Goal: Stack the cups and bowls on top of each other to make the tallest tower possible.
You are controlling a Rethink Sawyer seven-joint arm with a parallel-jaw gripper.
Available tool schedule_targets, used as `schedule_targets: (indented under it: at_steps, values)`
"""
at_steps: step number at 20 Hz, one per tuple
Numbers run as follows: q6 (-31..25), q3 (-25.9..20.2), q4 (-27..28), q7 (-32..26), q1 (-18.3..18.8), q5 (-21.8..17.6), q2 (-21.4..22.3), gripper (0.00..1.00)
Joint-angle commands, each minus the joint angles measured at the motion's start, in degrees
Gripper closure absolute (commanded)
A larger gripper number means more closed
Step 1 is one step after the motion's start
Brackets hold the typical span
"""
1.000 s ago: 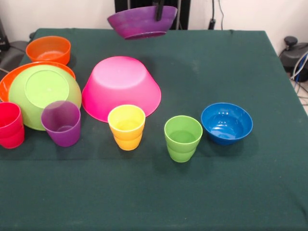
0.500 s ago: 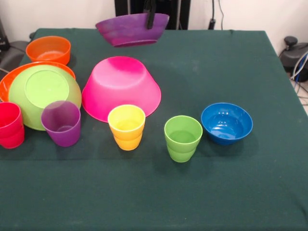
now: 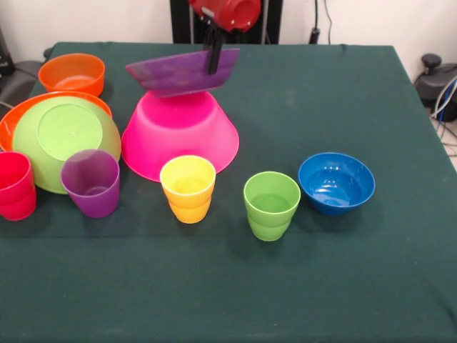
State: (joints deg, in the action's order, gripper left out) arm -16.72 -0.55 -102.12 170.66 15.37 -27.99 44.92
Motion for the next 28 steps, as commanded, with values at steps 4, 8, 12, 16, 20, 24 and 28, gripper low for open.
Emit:
schedule_targets:
  at_steps: [4, 8, 12, 16, 20, 24, 28]
  values:
    - [-2.8, 1.5, 11.3, -4.1, -3.0, -4.5, -10.0, 1.00]
    - [-0.7, 4.7, 14.7, -1.6, -5.4, -4.4, -13.8, 1.00]
    - [0.7, 5.6, 15.5, -1.7, -5.8, -3.5, -15.8, 1.00]
    - [1.7, 6.2, 15.0, -1.5, -6.3, -2.6, -16.2, 1.00]
    - [3.1, 6.8, 15.8, -0.3, -7.1, -1.8, -18.0, 1.00]
    - [4.3, 7.1, 16.3, 1.4, -8.1, -0.4, -19.7, 1.00]
    - [3.8, 6.8, 15.7, 1.4, -8.3, 0.7, -19.5, 1.00]
